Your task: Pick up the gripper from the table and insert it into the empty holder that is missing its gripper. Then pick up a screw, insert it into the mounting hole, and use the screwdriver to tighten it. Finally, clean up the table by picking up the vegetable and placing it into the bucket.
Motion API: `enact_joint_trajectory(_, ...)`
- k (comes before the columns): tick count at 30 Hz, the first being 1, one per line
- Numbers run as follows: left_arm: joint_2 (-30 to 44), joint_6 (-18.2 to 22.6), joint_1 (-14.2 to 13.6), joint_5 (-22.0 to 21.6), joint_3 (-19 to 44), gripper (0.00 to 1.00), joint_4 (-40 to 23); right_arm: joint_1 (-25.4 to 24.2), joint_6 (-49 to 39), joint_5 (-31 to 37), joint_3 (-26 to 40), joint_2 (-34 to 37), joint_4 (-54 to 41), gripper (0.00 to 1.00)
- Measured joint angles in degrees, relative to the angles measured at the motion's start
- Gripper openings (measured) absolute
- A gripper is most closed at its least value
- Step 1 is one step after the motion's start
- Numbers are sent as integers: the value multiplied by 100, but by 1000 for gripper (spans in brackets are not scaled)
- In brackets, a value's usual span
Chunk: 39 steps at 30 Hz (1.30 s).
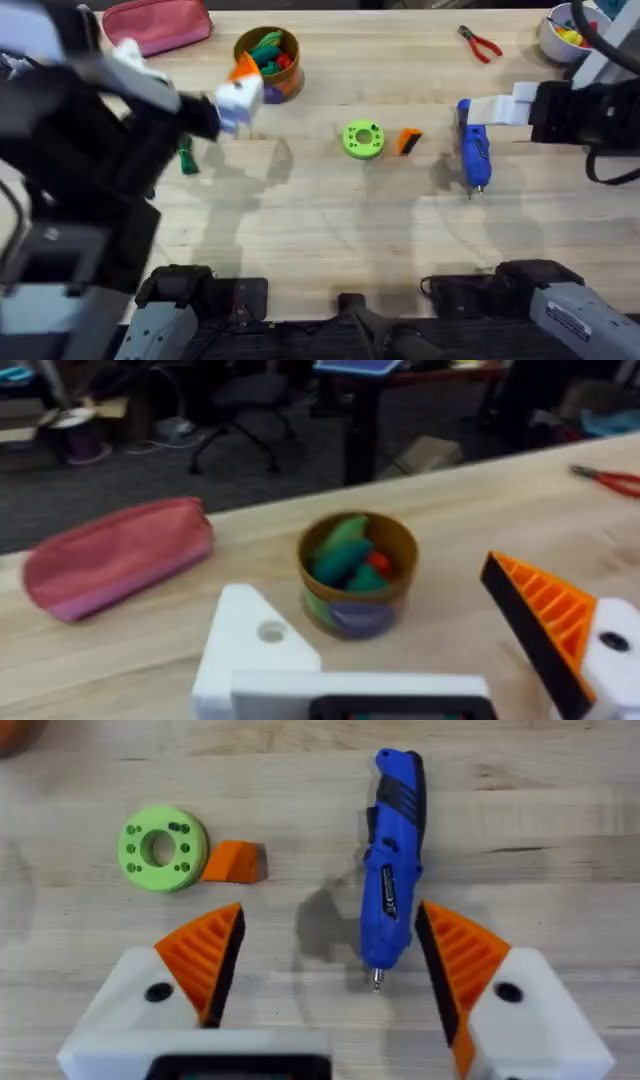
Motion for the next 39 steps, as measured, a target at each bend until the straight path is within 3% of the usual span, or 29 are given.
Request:
enact_joint_trajectory(7,-809,4,-198,836,-1244,986,567,0,0,0,0,0,0,994)
enact_joint_trajectory(12,-1728,3,-221,1080,-1976,987,941,0,0,0,0,1,2,993)
enact_joint_trajectory(16,-2521,0,-221,1206,-2414,987,788,-2,0,0,0,0,0,993)
enact_joint_trajectory(24,-3227,0,-221,1390,-2479,986,425,0,0,0,0,0,0,994)
enact_joint_trajectory(31,-3472,-5,-183,1977,-2479,986,313,-2,0,0,0,1,0,993)
enact_joint_trajectory(39,-3618,-389,26,2298,-2479,986,40,-2,0,0,0,1,0,994)
